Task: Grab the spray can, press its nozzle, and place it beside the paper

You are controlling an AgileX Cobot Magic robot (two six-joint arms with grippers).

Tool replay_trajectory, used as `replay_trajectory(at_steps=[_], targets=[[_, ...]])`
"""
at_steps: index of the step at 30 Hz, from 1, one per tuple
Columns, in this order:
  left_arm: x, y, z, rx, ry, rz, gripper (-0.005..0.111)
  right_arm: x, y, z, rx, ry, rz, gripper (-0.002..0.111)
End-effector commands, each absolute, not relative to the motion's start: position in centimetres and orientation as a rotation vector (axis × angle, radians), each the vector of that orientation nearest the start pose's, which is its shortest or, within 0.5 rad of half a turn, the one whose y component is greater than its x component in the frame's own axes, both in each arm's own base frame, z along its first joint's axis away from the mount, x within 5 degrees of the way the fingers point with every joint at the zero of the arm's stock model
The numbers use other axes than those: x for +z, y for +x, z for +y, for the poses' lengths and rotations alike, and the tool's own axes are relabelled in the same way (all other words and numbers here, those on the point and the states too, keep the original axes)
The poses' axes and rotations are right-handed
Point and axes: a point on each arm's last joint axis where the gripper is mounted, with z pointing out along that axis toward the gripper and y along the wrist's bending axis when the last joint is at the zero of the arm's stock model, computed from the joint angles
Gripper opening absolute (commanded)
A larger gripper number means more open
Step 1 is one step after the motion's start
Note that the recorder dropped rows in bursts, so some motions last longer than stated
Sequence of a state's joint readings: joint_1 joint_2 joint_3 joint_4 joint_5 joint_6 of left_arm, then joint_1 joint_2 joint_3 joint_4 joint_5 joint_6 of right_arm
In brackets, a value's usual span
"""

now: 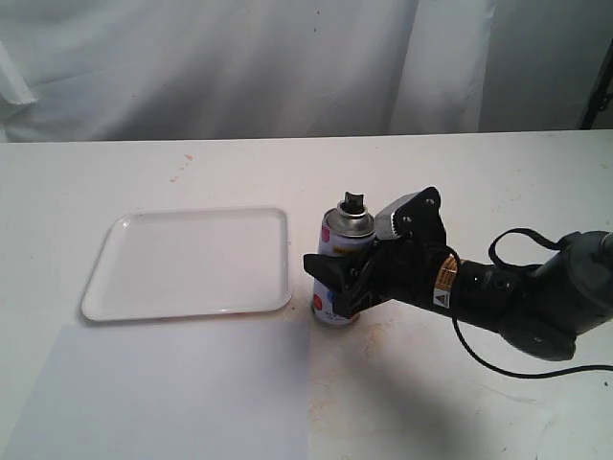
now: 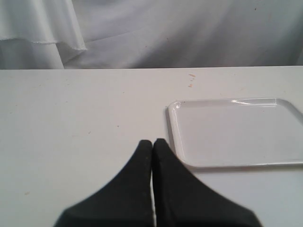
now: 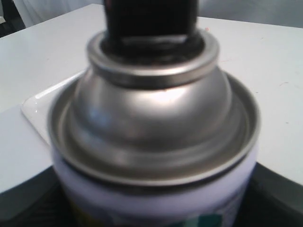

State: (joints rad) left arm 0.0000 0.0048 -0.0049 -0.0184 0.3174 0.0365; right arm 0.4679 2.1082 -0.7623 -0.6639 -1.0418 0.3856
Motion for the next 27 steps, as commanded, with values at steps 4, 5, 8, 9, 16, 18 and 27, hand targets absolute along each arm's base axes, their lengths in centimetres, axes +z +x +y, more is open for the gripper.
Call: replay_trajectory(at_steps=[4,5,8,9,16,18,27], targets=[[18.5,5.4,-0.1,0.007,0.019,1.795,0.0,13.5,29.6,20.1,0.74,-0.874,1.677,0.0],[18.5,5.4,-0.1,0.007,0.019,1.795,0.0,14.0,29.6,20.2,0.724,-0.895,1.682,0.0],[18.5,5.4,-0.1,0.007,0.019,1.795,0.0,16.2,29.5,20.6,0.692,-0.938,1.697,0.0],[18.5,5.4,-0.1,0.007,0.019,1.795,0.0,17.1,29.3,21.0,0.691,-0.953,1.693,0.0],[18.5,5.4,-0.1,0.004,0.015,1.795,0.0,21.1,26.4,24.6,0.525,-1.146,1.735,0.0],[18.5,5.4,-0.1,0.004,0.015,1.795,0.0,21.5,25.5,25.6,0.482,-1.159,1.768,0.0],[18.5,5.4,0.0,0.008,0.018,1.795,0.0,22.2,20.8,30.1,0.312,-1.32,1.786,0.0]])
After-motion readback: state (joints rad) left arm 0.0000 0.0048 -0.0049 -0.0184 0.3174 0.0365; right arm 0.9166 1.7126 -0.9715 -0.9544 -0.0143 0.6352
